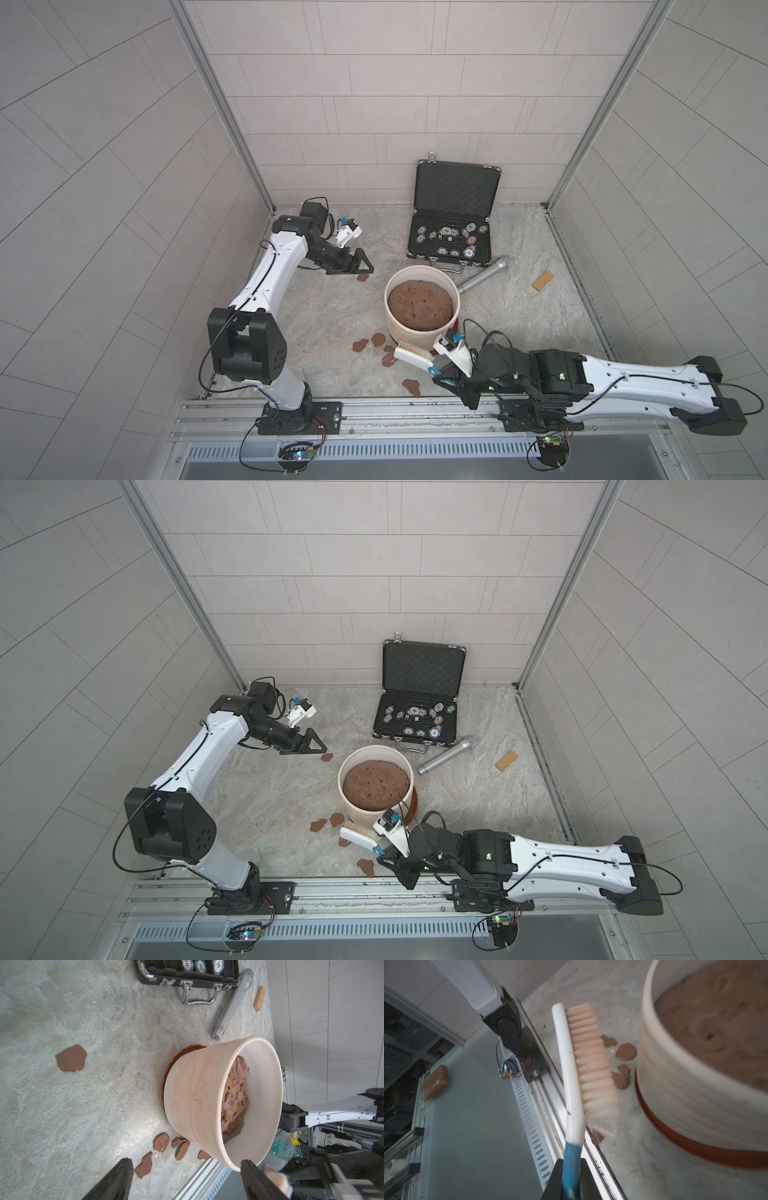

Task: Scrub the dried mud off the ceramic pot
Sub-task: Brush off the soil from the pot, then place the brush at the center of the board.

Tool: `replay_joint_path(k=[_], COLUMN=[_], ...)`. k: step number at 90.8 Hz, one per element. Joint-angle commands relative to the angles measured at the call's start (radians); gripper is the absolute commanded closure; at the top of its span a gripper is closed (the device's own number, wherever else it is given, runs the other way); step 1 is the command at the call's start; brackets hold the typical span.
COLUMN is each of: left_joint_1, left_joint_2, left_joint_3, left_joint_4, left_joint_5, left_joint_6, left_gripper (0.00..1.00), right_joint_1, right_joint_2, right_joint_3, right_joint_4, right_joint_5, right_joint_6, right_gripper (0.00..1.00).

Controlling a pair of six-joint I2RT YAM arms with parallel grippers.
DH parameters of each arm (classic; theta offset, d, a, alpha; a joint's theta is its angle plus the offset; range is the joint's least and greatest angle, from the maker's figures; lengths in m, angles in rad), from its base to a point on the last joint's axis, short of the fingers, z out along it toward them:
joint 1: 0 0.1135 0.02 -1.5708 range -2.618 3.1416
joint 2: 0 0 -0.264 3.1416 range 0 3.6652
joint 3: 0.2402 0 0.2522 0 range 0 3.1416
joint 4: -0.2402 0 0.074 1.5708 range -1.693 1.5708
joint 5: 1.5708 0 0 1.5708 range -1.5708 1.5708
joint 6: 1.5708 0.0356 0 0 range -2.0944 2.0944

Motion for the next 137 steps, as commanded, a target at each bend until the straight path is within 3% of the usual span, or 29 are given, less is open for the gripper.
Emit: replay_joint_path(k=[1,6,18,39,44,61,82,97,120,131,134,137], left_joint_1=[0.036,0.050,0.072,0.079,0.080,0.091,0.114,0.114,0.115,0.107,0.107,0.107], left_joint_2=[-0.011,-0.020,-0.039,-0.075,-0.076,-0.049,-0.073,-0.116,-0.088,-0.097,-0.100,-0.104], left_joint_3=[-0.001,-0.011,-0.043,-0.079,-0.092,-0.111,-0.268,-0.335,-0.353,-0.457,-0.485,-0.515], left_joint_4=[0.026,0.049,0.090,0.122,0.139,0.170,0.357,0.404,0.440,0.588,0.629,0.670], left_joint_5=[-0.028,-0.078,-0.140,-0.180,-0.211,-0.352,-0.464,-0.417,-0.482,-0.489,-0.483,-0.476], left_joint_6=[-0.029,-0.048,-0.076,-0.081,-0.087,-0.104,-0.121,-0.160,-0.168,-0.106,-0.088,-0.079], left_gripper=[0.17,0.16,0.16,0.15,0.02,0.00,0.00,0.00,0.00,0.00,0.00,0.00], right_joint_1=[-0.151,-0.279,-0.543,-0.832,-0.892,-0.999,-1.030,-1.030,-1.032,-1.035,-1.039,-1.048], right_joint_2=[-0.029,-0.020,0.042,0.117,0.131,0.137,0.167,0.241,0.375,0.303,0.273,0.236], right_joint_3=[0.103,0.151,0.238,0.260,0.225,0.067,-0.133,-0.199,-0.183,-0.161,-0.155,-0.146], right_joint_4=[-0.053,-0.078,-0.092,-0.270,-0.278,-0.276,-0.116,0.014,0.043,0.034,0.034,0.032], right_joint_5=[0.115,0.106,-0.067,-0.025,-0.019,0.135,0.136,0.133,0.078,0.106,0.120,0.126], right_joint_6=[0.012,0.053,0.058,0.131,0.127,0.191,0.235,0.191,0.159,0.105,0.091,0.076], right_gripper=[1.00,1.00,1.00,1.00,1.00,1.00,1.00,1.00,0.62,0.29,0.06,0.01])
